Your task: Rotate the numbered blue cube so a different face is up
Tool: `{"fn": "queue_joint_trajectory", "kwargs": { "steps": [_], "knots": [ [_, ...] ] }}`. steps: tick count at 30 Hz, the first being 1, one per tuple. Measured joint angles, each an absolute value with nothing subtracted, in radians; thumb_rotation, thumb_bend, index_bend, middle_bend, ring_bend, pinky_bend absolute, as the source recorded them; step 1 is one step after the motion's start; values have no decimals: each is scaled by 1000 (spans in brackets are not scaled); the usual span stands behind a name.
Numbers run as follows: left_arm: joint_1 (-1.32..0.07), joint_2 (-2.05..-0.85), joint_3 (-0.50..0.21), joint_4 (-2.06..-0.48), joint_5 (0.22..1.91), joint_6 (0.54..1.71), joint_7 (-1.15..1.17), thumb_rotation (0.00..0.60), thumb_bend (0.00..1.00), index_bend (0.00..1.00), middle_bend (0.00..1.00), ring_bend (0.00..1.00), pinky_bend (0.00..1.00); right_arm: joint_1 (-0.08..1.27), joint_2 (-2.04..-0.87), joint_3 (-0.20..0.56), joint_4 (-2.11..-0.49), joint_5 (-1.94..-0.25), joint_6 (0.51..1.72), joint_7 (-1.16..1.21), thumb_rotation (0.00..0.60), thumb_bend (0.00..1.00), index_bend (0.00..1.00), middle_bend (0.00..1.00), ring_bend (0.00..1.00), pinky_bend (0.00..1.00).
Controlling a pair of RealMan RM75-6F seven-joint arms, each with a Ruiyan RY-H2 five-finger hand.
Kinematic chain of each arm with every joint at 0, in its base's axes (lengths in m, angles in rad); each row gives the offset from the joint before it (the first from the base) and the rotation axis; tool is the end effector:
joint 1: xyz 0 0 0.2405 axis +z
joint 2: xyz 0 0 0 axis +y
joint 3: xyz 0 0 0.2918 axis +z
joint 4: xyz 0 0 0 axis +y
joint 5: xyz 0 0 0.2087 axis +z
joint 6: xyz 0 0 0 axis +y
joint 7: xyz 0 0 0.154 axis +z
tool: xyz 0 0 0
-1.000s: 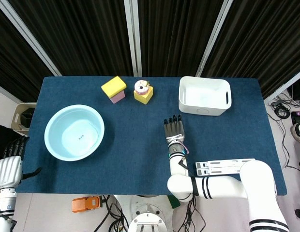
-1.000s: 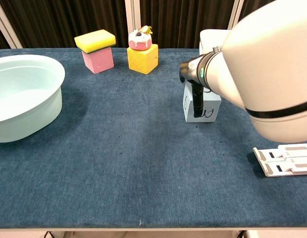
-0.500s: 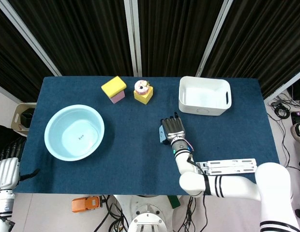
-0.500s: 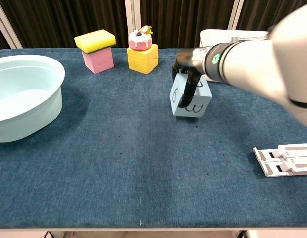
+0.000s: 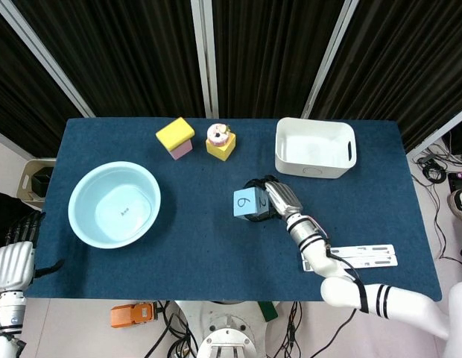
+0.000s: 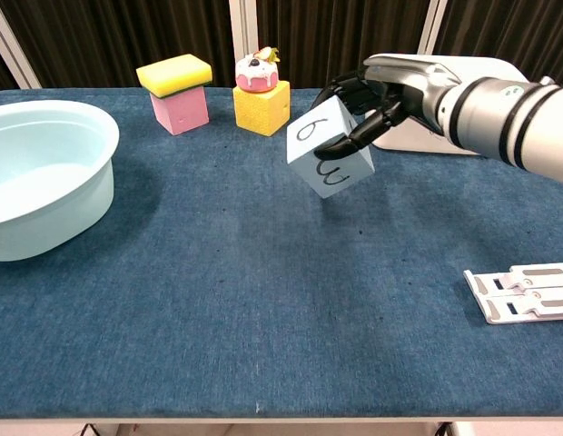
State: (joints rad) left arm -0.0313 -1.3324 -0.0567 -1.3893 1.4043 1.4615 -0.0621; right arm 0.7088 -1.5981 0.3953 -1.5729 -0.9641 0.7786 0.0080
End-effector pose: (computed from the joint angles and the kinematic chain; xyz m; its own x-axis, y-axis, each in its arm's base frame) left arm -0.3912 0.1754 0.1225 0.3341 0.0304 0.9420 0.9304 0.1494 -0.3348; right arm -0.1291 -0.3803 -0.0287 -0.1594 -0.4863 0.8591 -0.9597 -0.1278 -0.2504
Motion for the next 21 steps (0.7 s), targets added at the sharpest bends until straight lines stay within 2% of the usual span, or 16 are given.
{"fn": "queue_joint_trajectory", "kwargs": {
  "steps": [4,8,12,15,18,20,21],
  "knots": [
    [-33,-1330,-57,-1399,1404,1459,-57,600,5,13,0,0,0,668,-1630,377,-1458,-1152,756,301,600,408,523,461,224,112],
    [-34,-1326,-58,-1406,1401,1456,-50,600,5,13,0,0,0,650,-1684,339,-1277,-1326,766,585,600,408,514,461,206,99],
    [-35,-1324,-58,-1413,1399,1452,-44,600,4,12,0,0,0,649,-1751,292,-1085,-1439,803,785,600,408,500,461,194,83],
    [-36,-1320,-58,-1418,1399,1452,-40,600,5,13,0,0,0,655,-1802,251,-960,-1501,845,900,600,407,454,458,169,56],
    [-37,-1316,-59,-1422,1398,1451,-36,600,5,12,0,0,0,663,-1837,204,-880,-1551,896,974,600,408,287,362,96,14],
    [-37,-1314,-60,-1424,1398,1452,-36,600,4,12,0,0,0,667,-1839,173,-863,-1577,924,992,600,407,82,228,18,0],
    [-38,-1313,-61,-1425,1398,1453,-35,600,5,13,0,0,0,668,-1834,163,-863,-1585,935,993,600,407,41,194,6,0]
  ]
}}
